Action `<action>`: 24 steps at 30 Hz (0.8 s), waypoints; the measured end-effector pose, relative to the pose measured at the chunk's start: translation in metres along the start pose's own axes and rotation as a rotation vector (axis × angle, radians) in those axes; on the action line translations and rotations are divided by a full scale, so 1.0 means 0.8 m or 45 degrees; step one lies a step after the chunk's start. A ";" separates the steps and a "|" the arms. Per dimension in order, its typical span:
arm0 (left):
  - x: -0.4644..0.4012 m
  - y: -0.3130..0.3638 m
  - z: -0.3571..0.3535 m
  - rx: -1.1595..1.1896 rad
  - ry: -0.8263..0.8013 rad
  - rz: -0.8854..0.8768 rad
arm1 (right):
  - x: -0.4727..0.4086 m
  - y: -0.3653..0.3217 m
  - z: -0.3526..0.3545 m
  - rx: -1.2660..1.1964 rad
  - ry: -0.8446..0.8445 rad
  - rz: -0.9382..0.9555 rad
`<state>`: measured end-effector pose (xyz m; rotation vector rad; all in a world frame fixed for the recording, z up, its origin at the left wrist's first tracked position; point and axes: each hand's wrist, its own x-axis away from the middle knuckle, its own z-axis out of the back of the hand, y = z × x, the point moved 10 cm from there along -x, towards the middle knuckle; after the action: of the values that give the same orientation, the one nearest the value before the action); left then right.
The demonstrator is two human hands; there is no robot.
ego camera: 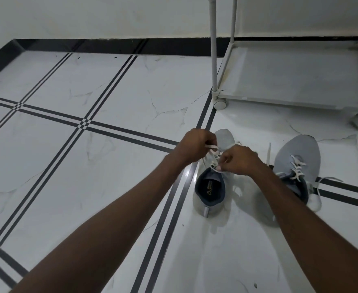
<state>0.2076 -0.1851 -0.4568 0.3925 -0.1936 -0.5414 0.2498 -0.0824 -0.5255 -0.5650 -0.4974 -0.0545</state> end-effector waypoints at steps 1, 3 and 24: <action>0.001 0.005 0.000 -0.058 0.073 -0.040 | -0.001 -0.002 0.006 0.037 0.071 -0.010; 0.007 0.011 -0.002 -0.135 0.200 -0.079 | -0.004 -0.005 0.014 -0.097 0.186 -0.011; 0.112 -0.169 -0.079 0.938 0.000 1.149 | 0.017 0.108 0.051 -0.087 0.645 -0.405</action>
<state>0.2379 -0.3192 -0.5628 0.9482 -0.5374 0.4500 0.2596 0.0131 -0.5322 -0.5113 -0.0863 -0.5074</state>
